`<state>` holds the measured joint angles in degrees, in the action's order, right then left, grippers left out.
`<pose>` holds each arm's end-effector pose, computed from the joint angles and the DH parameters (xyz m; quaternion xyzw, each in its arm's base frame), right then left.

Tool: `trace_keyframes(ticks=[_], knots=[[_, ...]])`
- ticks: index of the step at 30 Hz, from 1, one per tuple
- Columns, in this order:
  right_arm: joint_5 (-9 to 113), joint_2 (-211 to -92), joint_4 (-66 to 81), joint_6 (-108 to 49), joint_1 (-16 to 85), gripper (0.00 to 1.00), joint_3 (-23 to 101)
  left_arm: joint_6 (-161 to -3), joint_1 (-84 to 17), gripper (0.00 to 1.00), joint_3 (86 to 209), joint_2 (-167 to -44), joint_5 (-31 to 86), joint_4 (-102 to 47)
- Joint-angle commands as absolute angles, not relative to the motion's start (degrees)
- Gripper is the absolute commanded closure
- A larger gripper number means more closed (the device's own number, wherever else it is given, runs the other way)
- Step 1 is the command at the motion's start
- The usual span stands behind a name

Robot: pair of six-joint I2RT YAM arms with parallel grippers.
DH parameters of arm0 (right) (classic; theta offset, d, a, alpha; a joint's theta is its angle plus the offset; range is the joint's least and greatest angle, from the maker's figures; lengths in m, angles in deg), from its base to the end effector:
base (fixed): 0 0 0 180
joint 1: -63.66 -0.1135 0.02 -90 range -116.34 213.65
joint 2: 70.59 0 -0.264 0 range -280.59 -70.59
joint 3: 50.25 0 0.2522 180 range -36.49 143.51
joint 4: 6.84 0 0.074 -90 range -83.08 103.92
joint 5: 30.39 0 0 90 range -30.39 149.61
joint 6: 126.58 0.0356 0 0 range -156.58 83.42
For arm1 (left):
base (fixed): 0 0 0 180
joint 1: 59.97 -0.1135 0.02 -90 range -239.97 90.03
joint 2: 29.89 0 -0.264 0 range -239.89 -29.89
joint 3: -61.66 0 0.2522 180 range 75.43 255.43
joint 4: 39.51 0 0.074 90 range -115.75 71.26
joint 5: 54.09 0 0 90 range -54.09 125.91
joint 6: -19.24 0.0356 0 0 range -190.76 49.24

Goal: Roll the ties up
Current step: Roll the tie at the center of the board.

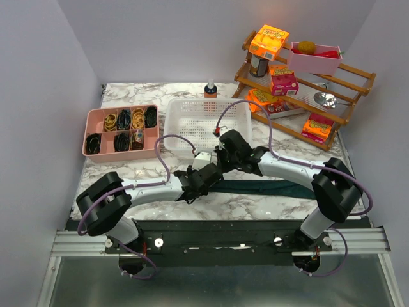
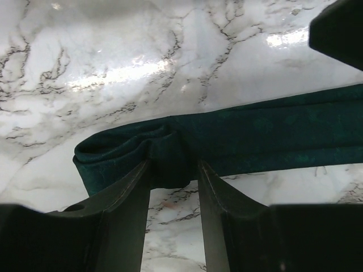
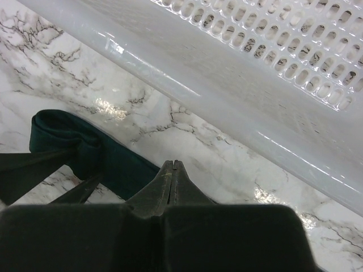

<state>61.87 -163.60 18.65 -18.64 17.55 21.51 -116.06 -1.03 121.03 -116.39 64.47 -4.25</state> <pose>0.2395 0.2469 0.2059 -0.2191 0.9032 0.1799 0.3222 0.1576 -0.2286 0.1687 0.0533 0.9414 -0.0354 0.3311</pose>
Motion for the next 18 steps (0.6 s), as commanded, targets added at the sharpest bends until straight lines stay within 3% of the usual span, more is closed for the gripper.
trace_keyframes(ticks=[1, 8, 11, 18], knots=[[61.11, -164.89, 18.09, -19.17, 17.69, 0.99, 20.90, -117.07, -1.78, 0.53, 118.06, -114.35, 59.56, -10.10], [59.96, -164.63, 17.91, -19.79, 17.78, 0.99, 20.81, -117.25, -3.19, 0.51, 116.12, -111.64, 57.01, -13.17], [56.19, -163.93, 17.21, -20.23, 17.69, 0.99, 20.55, -117.16, -4.94, 0.43, 114.54, -107.96, 55.34, -14.57], [52.06, -163.93, 16.15, -20.40, 16.55, 0.99, 21.69, -117.34, -11.78, 0.37, 108.22, -97.23, 49.02, -18.62]])
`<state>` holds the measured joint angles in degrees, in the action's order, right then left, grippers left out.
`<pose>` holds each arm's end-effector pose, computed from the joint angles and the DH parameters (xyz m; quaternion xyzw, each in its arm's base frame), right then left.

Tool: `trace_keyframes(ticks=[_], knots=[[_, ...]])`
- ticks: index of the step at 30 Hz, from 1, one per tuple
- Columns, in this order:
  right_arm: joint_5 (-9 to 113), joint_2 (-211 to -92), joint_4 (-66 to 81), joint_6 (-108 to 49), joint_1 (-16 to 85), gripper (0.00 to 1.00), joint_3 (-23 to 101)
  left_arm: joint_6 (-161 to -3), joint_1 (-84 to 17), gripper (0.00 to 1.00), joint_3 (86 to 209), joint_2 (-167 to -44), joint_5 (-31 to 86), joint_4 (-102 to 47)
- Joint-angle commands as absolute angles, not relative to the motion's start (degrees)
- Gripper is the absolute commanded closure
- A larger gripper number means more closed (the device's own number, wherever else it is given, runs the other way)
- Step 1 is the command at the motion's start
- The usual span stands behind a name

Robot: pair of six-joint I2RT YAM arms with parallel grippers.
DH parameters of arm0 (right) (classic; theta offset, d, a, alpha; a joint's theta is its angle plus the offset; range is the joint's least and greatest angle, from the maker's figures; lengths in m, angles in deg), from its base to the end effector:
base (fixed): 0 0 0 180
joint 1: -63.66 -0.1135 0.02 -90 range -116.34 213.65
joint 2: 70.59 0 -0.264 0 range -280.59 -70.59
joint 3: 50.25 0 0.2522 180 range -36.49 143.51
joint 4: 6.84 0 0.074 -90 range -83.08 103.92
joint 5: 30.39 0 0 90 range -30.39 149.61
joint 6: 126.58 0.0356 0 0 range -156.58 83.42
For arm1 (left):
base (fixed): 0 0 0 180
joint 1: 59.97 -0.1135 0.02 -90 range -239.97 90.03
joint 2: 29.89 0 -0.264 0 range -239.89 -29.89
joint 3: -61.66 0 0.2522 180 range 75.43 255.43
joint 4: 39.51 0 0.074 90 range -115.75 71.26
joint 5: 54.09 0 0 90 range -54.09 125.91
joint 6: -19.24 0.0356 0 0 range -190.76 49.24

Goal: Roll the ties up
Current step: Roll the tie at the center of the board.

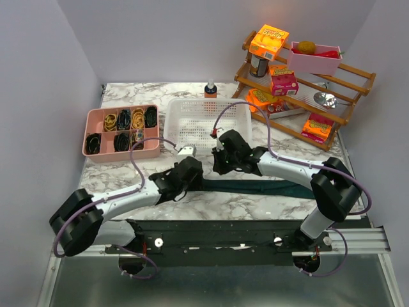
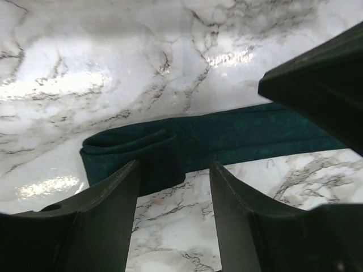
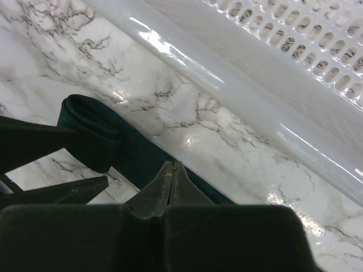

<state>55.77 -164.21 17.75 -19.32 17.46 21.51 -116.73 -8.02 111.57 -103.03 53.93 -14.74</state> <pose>0.2379 0.2515 0.2037 -0.2439 0.8956 0.2214 0.2990 0.1611 -0.1880 0.1865 -0.0080 0.9237 -0.1710 0.3427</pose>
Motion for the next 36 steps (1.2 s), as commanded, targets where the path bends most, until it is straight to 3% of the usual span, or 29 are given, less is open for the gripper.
trace_keyframes(ticks=[1, 10, 17, 36], knots=[[51.44, -164.02, 16.07, -20.32, 16.20, 0.99, 21.87, -117.25, -12.85, 0.37, 107.60, -96.00, 48.40, -18.80], [46.96, -167.35, 15.10, -20.49, 12.33, 0.99, 25.12, -117.34, -26.11, 0.34, 99.08, -86.49, 36.99, -21.26], [45.81, -171.83, 15.10, -20.84, 11.01, 0.99, 27.31, -119.62, -34.03, 0.29, 91.96, -84.47, 24.07, -32.49], [53.46, -180.01, 18.26, -23.31, 11.01, 0.99, 31.45, -122.26, -36.06, 0.30, 85.53, -97.30, 18.42, -51.76]])
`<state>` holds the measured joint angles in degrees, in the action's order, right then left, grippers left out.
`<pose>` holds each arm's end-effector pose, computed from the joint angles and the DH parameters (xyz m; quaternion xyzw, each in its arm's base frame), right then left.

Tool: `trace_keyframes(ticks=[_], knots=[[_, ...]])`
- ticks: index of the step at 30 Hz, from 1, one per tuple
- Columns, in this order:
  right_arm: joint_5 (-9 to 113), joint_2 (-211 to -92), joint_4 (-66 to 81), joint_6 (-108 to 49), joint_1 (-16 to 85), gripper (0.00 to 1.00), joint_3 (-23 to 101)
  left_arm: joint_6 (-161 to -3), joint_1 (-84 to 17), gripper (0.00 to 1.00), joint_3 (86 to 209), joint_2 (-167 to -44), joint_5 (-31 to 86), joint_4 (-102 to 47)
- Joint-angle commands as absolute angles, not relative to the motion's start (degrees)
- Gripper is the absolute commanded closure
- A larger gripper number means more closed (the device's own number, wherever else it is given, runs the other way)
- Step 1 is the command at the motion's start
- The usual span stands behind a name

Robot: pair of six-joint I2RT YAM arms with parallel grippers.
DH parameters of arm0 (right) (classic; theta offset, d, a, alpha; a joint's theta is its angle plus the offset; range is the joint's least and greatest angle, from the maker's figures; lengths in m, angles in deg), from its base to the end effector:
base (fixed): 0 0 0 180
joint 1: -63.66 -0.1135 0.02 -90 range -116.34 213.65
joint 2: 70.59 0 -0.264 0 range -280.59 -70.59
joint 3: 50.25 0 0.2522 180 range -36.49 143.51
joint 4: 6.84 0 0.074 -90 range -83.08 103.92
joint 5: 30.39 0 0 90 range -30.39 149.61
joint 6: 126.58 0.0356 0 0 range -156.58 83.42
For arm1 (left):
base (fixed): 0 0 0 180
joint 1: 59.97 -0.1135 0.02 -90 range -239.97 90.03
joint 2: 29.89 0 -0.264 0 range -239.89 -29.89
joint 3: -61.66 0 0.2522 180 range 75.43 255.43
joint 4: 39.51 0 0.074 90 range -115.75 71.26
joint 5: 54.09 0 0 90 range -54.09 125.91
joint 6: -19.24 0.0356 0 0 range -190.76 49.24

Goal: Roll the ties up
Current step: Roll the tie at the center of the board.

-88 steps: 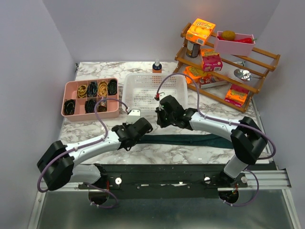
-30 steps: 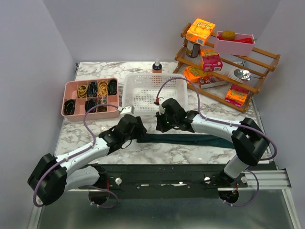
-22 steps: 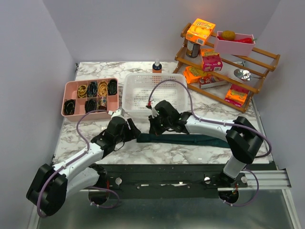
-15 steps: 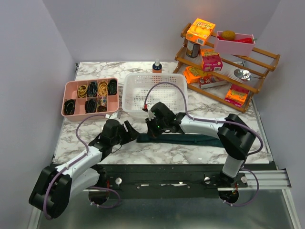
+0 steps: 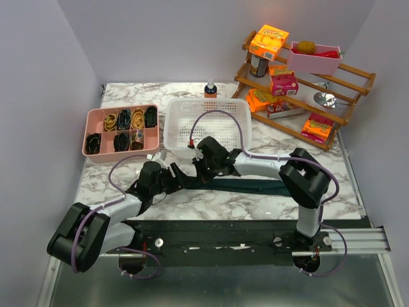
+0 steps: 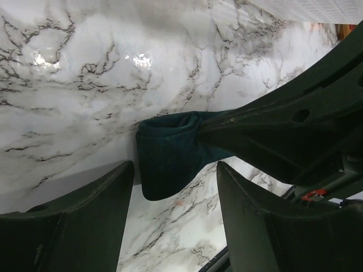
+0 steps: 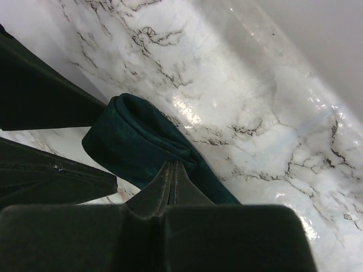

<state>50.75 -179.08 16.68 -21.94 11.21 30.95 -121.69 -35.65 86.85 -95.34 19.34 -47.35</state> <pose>0.2375 0.3180 0.1636 -0.3288 0.8802 0.2454 0.2385 0.1726 -0.0892 0.1327 -0.1320 0.8599 -0.3910 0.3004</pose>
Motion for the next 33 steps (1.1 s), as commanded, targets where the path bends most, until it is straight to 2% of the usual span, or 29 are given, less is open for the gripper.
trace_keyframes(ticks=[1, 6, 15, 18, 21, 22, 24, 25, 28, 30, 33], knots=[[53.63, -180.10, 18.35, -23.31, 11.01, 0.99, 31.27, -122.26, -36.06, 0.30, 85.27, -97.56, 18.86, -52.11], [53.55, -180.98, 18.44, -23.39, 11.18, 0.99, 31.62, -120.59, -36.76, 0.32, 85.44, -98.44, 21.24, -51.76], [52.67, -181.77, 18.44, -23.66, 11.45, 0.99, 31.19, -122.52, -37.38, 0.48, 83.60, -106.26, 18.87, -64.67], [52.58, -181.59, 18.35, -23.57, 11.54, 0.99, 31.01, -123.14, -37.47, 0.56, 83.51, -108.63, 17.81, -68.28], [52.49, -181.16, 18.44, -23.57, 11.62, 0.99, 30.92, -123.75, -37.55, 0.67, 83.16, -109.52, 17.37, -70.57], [52.40, -180.98, 18.44, -23.57, 11.71, 0.99, 30.75, -123.76, -37.55, 0.74, 83.16, -109.34, 17.28, -70.66], [52.32, -180.54, 18.35, -23.39, 11.71, 0.99, 30.66, -123.76, -37.55, 0.79, 83.25, -108.03, 17.72, -69.52], [52.05, -180.28, 18.44, -23.31, 11.71, 0.99, 30.57, -123.06, -37.55, 0.87, 83.60, -107.42, 17.89, -68.64], [51.53, -179.75, 18.09, -23.22, 11.62, 0.99, 30.13, -121.04, -37.55, 0.96, 84.91, -104.43, 19.30, -62.76], [51.18, -179.40, 18.00, -23.13, 11.71, 0.99, 30.04, -120.07, -37.55, 1.00, 85.62, -102.14, 20.18, -57.93], [50.38, -179.14, 17.74, -23.30, 11.62, 0.99, 29.87, -118.31, -37.55, 1.00, 86.94, -99.07, 21.50, -52.30]])
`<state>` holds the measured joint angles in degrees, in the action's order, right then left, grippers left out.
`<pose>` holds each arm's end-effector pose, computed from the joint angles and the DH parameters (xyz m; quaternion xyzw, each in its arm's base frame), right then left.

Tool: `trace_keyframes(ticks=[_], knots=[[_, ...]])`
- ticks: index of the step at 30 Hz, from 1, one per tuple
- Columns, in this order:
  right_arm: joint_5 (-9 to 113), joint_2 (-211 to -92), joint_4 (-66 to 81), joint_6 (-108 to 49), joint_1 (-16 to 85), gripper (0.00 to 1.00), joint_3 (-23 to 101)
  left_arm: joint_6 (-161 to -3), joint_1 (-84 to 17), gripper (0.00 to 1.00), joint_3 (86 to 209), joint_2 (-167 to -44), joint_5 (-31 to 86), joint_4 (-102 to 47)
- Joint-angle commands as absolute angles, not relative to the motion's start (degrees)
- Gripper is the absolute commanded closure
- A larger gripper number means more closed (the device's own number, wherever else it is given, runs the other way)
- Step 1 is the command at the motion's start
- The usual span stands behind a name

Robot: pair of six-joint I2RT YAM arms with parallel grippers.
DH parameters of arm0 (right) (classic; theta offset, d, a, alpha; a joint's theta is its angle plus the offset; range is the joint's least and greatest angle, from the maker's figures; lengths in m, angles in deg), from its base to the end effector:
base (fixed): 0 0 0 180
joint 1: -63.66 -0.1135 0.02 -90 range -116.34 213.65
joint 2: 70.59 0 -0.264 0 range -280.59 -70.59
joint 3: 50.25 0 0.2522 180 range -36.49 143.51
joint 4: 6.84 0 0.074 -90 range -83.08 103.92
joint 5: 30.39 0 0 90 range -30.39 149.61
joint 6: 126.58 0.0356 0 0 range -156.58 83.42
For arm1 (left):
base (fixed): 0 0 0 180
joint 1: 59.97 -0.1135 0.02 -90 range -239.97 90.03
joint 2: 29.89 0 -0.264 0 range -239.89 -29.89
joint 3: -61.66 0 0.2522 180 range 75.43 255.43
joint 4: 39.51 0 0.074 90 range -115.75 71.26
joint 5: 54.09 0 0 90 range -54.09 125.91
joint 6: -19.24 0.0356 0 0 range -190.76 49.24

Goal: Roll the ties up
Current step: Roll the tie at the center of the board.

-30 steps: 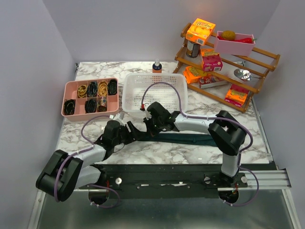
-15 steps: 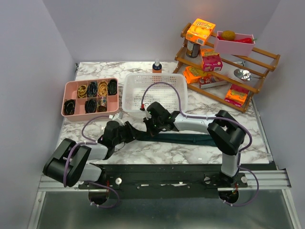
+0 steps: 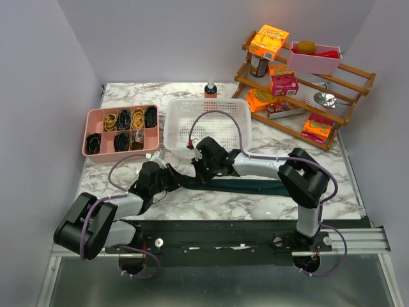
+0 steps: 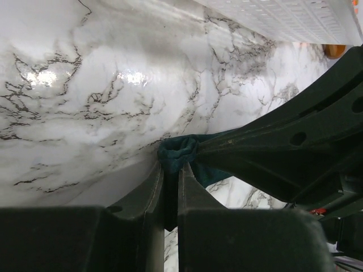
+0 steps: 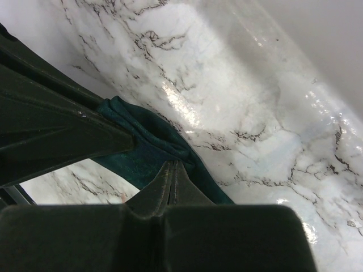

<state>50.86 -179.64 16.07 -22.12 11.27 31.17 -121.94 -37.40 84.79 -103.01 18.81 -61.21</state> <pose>0.2392 0.3194 0.1618 -0.3294 0.8792 0.2453 0.2414 0.1812 -0.0867 0.1218 -0.1359 0.8414 -0.4064 0.3291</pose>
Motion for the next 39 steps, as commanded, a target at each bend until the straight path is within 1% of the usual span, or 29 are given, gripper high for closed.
trace_keyframes(ticks=[1, 5, 11, 14, 23, 33, 39], knots=[[50.03, -179.05, 17.65, -23.39, 11.62, 0.99, 29.78, -117.87, -37.55, 1.00, 87.46, -98.28, 22.02, -51.07], [48.54, -178.70, 17.38, -23.22, 11.71, 0.99, 29.87, -115.50, -37.55, 1.00, 89.40, -95.03, 23.17, -43.78], [47.48, -179.22, 16.86, -22.69, 11.54, 0.99, 30.30, -112.24, -36.24, 1.00, 93.35, -93.52, 25.45, -36.84], [46.96, -179.40, 16.68, -22.16, 11.27, 0.99, 30.83, -111.80, -35.36, 1.00, 94.93, -93.44, 26.50, -35.59], [46.60, -181.59, 16.24, -21.11, 10.66, 0.99, 32.50, -109.34, -27.19, 1.00, 101.09, -94.84, 34.68, -28.57], [46.25, -181.95, 15.89, -20.14, 10.66, 0.99, 32.33, -109.96, -20.16, 1.00, 106.54, -97.83, 40.83, -26.89], [45.46, -181.51, 14.66, -18.65, 10.66, 0.99, 30.83, -110.75, -19.10, 1.00, 106.89, -98.62, 42.15, -27.50]])
